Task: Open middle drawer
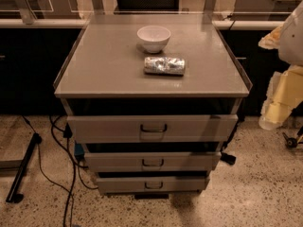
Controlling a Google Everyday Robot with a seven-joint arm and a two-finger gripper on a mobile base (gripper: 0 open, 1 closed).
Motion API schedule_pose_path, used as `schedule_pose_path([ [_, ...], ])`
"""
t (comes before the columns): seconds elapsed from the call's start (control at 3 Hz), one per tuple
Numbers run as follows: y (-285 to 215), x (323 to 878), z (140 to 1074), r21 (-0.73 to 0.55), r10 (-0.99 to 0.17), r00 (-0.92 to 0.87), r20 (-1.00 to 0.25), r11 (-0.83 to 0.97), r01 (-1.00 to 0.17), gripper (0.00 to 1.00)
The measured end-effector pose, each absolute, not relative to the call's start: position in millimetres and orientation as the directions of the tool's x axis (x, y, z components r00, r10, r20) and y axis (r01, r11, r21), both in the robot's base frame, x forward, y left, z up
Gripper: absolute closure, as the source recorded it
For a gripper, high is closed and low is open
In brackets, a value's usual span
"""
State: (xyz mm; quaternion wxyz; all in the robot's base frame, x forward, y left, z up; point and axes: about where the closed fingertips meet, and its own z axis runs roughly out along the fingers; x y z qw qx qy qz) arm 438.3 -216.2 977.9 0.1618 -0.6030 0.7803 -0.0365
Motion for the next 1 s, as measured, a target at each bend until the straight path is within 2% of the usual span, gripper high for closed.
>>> schedule_pose_path([
  [0.67, -212, 442, 960, -0.245, -0.945, -0.233, -0.229, 0.288, -0.926, 0.00],
  [1.0, -207, 440, 918, -0.205, -0.931, -0.253, -0.265, 0.311, -0.928, 0.00],
])
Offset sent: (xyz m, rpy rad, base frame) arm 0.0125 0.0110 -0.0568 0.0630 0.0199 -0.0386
